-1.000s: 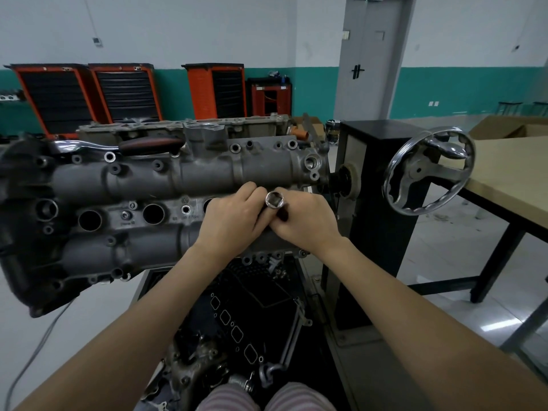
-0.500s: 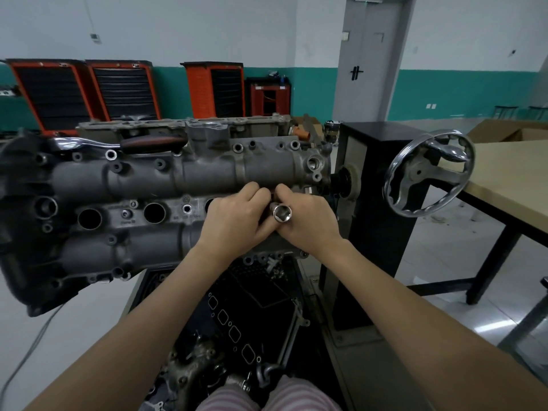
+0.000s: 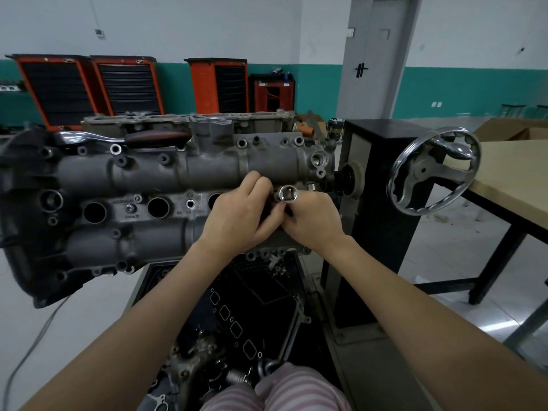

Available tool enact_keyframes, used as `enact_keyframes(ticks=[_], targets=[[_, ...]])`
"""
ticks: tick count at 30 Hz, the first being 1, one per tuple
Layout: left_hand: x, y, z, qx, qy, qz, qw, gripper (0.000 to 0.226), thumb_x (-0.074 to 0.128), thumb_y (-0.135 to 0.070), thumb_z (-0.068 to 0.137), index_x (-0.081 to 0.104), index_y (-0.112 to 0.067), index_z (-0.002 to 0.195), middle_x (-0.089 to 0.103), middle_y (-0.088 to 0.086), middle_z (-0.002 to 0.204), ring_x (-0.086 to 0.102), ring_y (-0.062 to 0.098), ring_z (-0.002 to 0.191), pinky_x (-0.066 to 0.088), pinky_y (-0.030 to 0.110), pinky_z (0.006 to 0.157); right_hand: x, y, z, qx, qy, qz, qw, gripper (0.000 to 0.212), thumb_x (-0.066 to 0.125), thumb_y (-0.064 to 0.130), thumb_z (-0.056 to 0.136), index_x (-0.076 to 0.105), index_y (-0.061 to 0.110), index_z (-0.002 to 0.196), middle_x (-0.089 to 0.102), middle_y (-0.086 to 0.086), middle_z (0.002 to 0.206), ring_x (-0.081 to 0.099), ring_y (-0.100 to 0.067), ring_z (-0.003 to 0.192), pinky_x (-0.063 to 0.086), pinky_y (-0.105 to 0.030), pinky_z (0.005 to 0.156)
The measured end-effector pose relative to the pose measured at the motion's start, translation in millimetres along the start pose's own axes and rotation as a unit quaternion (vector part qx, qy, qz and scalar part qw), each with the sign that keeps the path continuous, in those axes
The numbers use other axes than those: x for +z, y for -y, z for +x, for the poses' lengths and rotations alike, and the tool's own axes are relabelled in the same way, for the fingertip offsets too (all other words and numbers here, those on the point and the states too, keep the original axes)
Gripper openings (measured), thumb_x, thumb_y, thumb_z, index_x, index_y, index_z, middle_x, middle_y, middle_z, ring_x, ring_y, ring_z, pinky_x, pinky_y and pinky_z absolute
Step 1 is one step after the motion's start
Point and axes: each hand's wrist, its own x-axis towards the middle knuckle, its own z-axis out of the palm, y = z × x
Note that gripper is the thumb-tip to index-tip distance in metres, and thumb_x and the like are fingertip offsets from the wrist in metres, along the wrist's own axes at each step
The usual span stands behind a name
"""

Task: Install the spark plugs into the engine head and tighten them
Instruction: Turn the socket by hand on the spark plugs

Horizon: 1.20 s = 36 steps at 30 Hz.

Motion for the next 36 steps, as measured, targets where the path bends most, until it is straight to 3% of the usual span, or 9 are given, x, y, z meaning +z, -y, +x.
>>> enact_keyframes(ticks=[4,9,15,23,28,36], targets=[[2.8,2.4,0.2,-0.005,-0.019,0.033,0.999,0.029,0.052,-0.029,0.080,0.048,-0.005,0.064,0.048,0.009,0.063,0.045,0.025,0.042,0.027,0.022,0.038,-0.5,0.7,-0.5,-0.004,0.000,0.007,1.000,0.012,0.065,0.008,0.069,0.056,0.006,0.060,0.056,-0.007,0.050,0.052,-0.028,0.042,0.034,-0.027,0.039],[2.3,2.7,-1.0,0.021,-0.010,0.031,0.999,0.035,0.049,-0.029,0.085,0.053,-0.003,0.062,0.050,0.011,0.059,0.049,0.029,0.041,0.031,0.025,0.036,4.4,-1.1,0.9,0.008,0.010,-0.044,0.999,0.023,0.072,0.013,0.067,0.051,0.007,0.064,0.052,-0.003,0.047,0.050,-0.024,0.039,0.024,-0.022,0.041],[-0.9,-1.4,1.0,0.003,0.001,-0.006,1.000,0.029,0.047,-0.027,0.082,0.048,-0.002,0.069,0.047,0.013,0.068,0.042,0.025,0.041,0.031,0.027,0.034,3.4,-0.6,0.1,0.005,0.022,-0.034,0.999,0.020,0.068,0.016,0.070,0.051,0.004,0.070,0.054,-0.005,0.051,0.051,-0.027,0.042,0.034,-0.027,0.038],[7.9,7.2,-1.0,0.008,-0.030,0.042,0.999,0.034,0.055,-0.032,0.082,0.051,-0.008,0.057,0.048,0.005,0.055,0.047,0.023,0.039,0.031,0.023,0.036,0.5,0.6,-0.1,-0.003,-0.002,-0.004,1.000,0.013,0.069,0.007,0.066,0.057,0.006,0.062,0.057,-0.006,0.052,0.054,-0.026,0.045,0.032,-0.024,0.043],[5.7,5.1,-1.2,0.033,-0.008,0.068,0.997,0.034,0.048,-0.030,0.085,0.053,-0.006,0.063,0.049,0.008,0.059,0.046,0.026,0.038,0.020,0.021,0.039,3.2,0.5,0.6,0.005,-0.002,-0.031,0.999,0.017,0.057,0.018,0.071,0.051,0.009,0.058,0.053,-0.002,0.048,0.050,-0.022,0.041,0.025,-0.020,0.042],[0.9,-0.5,0.6,0.019,0.021,0.047,0.999,0.031,0.045,-0.028,0.085,0.050,-0.002,0.068,0.048,0.012,0.067,0.041,0.025,0.038,0.022,0.021,0.036,5.2,-1.5,0.3,0.008,0.012,-0.028,0.999,0.019,0.068,0.014,0.065,0.052,0.006,0.066,0.053,-0.003,0.049,0.049,-0.023,0.039,0.033,-0.024,0.037]])
